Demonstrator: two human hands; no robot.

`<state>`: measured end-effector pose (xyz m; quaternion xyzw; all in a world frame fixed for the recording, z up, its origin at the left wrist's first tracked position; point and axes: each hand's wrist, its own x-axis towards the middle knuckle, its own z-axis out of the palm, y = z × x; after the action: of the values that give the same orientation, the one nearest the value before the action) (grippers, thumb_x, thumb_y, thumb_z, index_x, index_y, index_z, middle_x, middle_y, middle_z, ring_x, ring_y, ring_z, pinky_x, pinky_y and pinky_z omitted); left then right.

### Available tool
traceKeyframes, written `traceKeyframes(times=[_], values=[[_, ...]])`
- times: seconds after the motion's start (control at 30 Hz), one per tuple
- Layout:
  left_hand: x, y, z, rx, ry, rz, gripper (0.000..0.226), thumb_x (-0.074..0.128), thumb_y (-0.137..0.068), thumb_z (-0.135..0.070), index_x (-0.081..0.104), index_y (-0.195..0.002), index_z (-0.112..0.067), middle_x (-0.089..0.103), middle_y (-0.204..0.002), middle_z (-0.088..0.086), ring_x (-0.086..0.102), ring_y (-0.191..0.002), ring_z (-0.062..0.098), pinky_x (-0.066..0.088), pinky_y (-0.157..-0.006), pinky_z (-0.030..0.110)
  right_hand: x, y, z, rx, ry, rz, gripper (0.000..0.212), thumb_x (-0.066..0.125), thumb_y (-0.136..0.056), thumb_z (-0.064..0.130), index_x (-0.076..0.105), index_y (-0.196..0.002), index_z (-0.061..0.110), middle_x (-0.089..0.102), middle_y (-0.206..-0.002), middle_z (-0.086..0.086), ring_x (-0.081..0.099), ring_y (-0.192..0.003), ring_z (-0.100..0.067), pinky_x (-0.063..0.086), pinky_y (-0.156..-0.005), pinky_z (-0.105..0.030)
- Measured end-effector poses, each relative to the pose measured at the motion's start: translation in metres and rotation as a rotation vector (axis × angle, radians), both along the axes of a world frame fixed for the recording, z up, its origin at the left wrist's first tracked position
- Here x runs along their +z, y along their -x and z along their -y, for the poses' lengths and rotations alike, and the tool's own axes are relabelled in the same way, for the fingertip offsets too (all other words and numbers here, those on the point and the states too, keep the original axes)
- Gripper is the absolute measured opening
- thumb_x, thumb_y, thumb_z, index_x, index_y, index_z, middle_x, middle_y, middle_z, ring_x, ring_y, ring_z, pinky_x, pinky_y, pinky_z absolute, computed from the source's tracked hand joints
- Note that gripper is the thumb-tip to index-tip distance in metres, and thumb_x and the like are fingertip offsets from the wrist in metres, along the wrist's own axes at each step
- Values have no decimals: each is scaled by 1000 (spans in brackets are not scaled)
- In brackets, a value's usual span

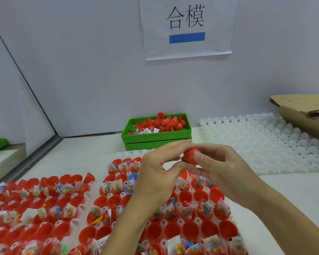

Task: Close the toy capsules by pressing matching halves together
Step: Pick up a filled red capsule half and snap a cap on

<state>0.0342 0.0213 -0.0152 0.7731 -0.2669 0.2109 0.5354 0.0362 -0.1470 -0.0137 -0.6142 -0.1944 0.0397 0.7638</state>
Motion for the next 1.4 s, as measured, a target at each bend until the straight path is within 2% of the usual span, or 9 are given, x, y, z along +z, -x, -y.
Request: traceKeyframes(times=[0.23, 0.33, 0.47, 0.63, 0.8, 0.9, 1.03, 1.17, 1.4], values=[[2, 3, 1, 21, -14, 1, 48, 72, -81, -6, 64, -122, -30, 69, -116, -18, 65, -108, -3, 53, -90, 18, 3, 3, -4, 81, -189, -131, 31, 63, -83, 15, 72, -106, -4, 70, -110, -27, 71, -102, -32, 57, -84, -29], [2, 3, 0, 8, -32, -36, 55, 75, -80, -1, 63, -125, -32, 69, -118, -17, 65, -107, -3, 54, -91, 21, 5, 3, -4, 93, -205, -184, 35, 62, -83, 18, 70, -106, -7, 68, -110, -31, 69, -104, -36, 58, -83, -31], [2, 2, 1, 28, -27, -26, 44, 71, -83, -4, 69, -119, -28, 72, -112, -11, 66, -106, 6, 55, -87, 22, 7, 5, -3, 122, -204, -244, 33, 64, -81, 25, 75, -97, -2, 68, -110, -31, 70, -99, -32, 59, -83, -32], [0, 2, 4, 40, 24, -75, 42, 72, -78, 7, 75, -108, -22, 71, -105, -6, 68, -100, 12, 56, -88, 29, 6, 7, -4, 258, -281, -289, 46, 83, -73, 37, 75, -97, -1, 69, -109, -26, 69, -104, -30, 54, -98, -41], [2, 6, 7, 93, 31, -67, 41, 74, -71, 7, 79, -100, -22, 72, -104, -15, 64, -102, -2, 52, -90, 17, -1, 7, -9, 198, -315, -289, 33, 53, -88, 23, 74, -87, -2, 70, -93, -21, 69, -100, -33, 53, -95, -44], [4, 6, 7, 117, 12, -52, 40, 75, -68, 6, 79, -97, -21, 72, -103, -15, 63, -101, -6, 47, -86, 8, -1, 7, -11, 181, -294, -276, 33, 54, -84, 25, 75, -83, 0, 69, -91, -19, 66, -91, -31, 55, -91, -42], [4, 6, 7, 140, -49, -95, 42, 76, -73, 4, 77, -102, -26, 67, -113, -16, 61, -106, -5, 46, -90, 9, -1, 6, -12, 115, -264, -260, 32, 57, -80, 25, 76, -84, 0, 68, -93, -23, 68, -84, -29, 58, -79, -38], [4, 6, 3, -109, 107, -350, 62, 83, -71, -27, 61, -129, -28, 63, -130, -14, 57, -120, -3, 49, -96, 16, -3, 2, -10, 40, -222, -167, 28, 63, -79, 14, 76, -100, 1, 72, -97, -23, 72, -89, -30, 59, -74, -29], [-5, 2, 14, -130, 338, -367, 60, 75, -68, -22, 64, -125, -10, 74, -109, -10, 69, -104, 6, 54, -84, 16, -6, 4, -15, -135, -60, 95, 23, 68, -77, 28, 79, -98, 30, 76, -101, -10, 73, -98, -26, 58, -81, -28]])
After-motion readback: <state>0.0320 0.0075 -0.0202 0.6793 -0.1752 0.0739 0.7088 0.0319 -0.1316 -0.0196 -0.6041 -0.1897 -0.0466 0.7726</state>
